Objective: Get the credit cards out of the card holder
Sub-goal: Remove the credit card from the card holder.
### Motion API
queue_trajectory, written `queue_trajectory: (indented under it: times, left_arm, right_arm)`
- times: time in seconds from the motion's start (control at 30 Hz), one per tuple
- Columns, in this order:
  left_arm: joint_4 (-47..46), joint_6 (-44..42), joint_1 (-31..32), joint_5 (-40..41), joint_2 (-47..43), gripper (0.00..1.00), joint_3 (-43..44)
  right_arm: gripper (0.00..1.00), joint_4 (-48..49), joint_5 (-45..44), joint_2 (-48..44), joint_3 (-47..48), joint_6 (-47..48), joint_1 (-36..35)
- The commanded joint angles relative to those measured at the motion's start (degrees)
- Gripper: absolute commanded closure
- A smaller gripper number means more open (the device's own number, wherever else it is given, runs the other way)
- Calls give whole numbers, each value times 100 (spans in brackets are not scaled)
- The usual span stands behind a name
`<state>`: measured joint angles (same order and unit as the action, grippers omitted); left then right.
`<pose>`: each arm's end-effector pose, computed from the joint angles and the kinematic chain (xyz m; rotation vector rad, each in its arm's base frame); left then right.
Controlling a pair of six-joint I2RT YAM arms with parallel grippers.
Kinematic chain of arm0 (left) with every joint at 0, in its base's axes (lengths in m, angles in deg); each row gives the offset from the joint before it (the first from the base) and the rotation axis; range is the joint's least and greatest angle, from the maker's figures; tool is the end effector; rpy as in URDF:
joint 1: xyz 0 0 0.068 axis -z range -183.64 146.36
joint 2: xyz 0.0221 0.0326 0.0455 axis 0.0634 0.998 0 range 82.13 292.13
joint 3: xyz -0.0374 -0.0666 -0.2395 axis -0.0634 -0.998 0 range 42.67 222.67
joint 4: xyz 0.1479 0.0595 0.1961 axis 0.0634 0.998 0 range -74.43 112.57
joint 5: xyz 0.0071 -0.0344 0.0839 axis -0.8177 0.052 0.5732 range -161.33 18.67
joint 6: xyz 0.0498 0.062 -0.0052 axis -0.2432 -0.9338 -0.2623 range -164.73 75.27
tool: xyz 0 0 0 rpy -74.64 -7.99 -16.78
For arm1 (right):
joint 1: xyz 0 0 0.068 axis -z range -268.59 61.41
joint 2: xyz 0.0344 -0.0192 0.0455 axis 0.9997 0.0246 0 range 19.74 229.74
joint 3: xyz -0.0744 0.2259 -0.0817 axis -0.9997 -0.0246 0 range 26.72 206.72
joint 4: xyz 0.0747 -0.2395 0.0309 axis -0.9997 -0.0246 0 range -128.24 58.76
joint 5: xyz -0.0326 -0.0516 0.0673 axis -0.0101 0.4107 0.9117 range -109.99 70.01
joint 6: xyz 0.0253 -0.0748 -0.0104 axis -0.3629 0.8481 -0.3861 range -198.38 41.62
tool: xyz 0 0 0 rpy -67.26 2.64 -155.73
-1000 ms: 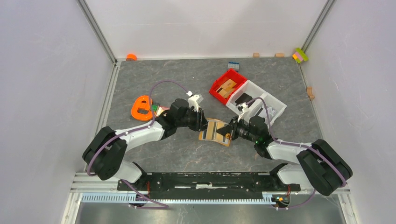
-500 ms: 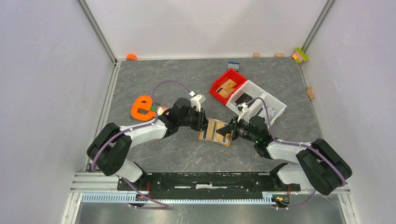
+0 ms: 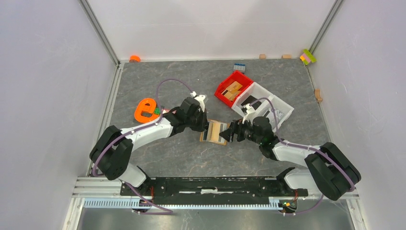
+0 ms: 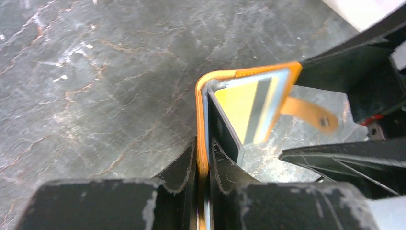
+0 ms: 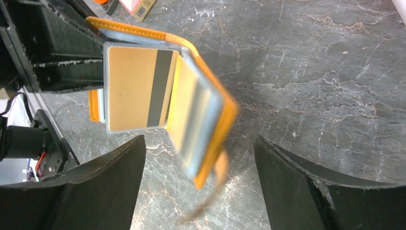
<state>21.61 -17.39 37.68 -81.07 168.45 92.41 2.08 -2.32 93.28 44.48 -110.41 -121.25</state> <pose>0.2430 -0.2291 0.1665 0.3871 2.4089 -0.7748 0.2097 0.1592 0.1311 -0.2279 2.0810 1.0183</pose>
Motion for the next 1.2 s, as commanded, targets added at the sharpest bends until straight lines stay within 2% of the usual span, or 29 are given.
queue_trajectory:
  times: [0.0, 0.2, 0.53, 0.63, 0.93, 1.17]
  left_arm:
    - [582, -53, -28, 555, 151, 93, 328]
    - [700, -48, -28, 357, 395, 91, 491]
    - [1114, -166, 87, 949, 556, 88, 737]
    - [1193, -202, 266, 1177, 777, 87, 891]
    - [1553, -303, 673, 1123, 1852, 91, 1599]
    - [1418, -290, 676, 1216, 1387, 94, 1404]
  right_arm:
    - [10, 113, 139, 55, 184, 192, -12]
    - [5, 225, 281, 193, 202, 178, -12]
    - [9, 3, 212, 245, 317, 244, -20]
    - [9, 19, 411, 449, 413, 225, -58]
    - [14, -34, 496, 893, 617, 224, -231]
    - [15, -133, 327, 732, 588, 292, -236]
